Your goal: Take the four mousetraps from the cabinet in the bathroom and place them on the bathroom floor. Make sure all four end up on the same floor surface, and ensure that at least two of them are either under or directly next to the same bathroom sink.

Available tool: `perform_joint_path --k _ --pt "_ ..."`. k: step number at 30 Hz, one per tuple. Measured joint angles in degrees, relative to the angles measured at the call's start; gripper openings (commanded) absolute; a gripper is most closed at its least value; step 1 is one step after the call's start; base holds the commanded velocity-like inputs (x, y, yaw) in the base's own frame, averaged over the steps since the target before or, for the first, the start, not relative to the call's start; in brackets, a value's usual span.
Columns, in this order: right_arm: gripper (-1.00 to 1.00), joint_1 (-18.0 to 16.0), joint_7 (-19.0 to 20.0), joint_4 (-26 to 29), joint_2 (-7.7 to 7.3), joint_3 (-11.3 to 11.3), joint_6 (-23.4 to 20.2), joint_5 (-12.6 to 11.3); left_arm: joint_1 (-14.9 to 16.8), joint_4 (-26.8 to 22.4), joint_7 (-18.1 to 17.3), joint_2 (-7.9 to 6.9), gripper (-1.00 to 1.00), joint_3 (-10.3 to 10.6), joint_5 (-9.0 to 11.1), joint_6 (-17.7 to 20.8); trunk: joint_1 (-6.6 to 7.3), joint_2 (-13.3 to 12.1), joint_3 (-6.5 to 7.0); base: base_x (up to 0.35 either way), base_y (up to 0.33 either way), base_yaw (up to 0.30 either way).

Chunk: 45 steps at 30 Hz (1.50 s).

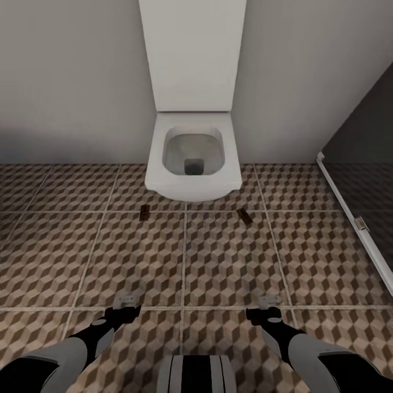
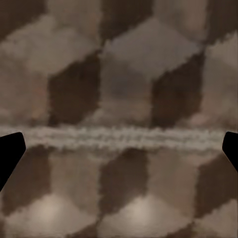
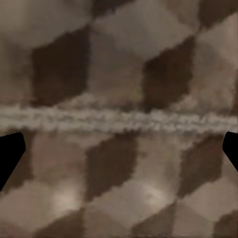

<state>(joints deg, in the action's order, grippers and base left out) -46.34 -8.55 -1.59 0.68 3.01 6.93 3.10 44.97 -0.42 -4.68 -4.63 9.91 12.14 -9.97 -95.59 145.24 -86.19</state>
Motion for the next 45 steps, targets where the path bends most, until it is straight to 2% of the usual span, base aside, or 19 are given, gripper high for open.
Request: perform_joint_path --k 45 --pt "1.00 0.00 0.00 0.00 -0.09 -0.03 0.00 0.00 0.00 -0.07 0.00 0.08 1.00 -0.02 0.15 -0.10 0.01 0.00 0.00 -0.007 0.000 0.000"
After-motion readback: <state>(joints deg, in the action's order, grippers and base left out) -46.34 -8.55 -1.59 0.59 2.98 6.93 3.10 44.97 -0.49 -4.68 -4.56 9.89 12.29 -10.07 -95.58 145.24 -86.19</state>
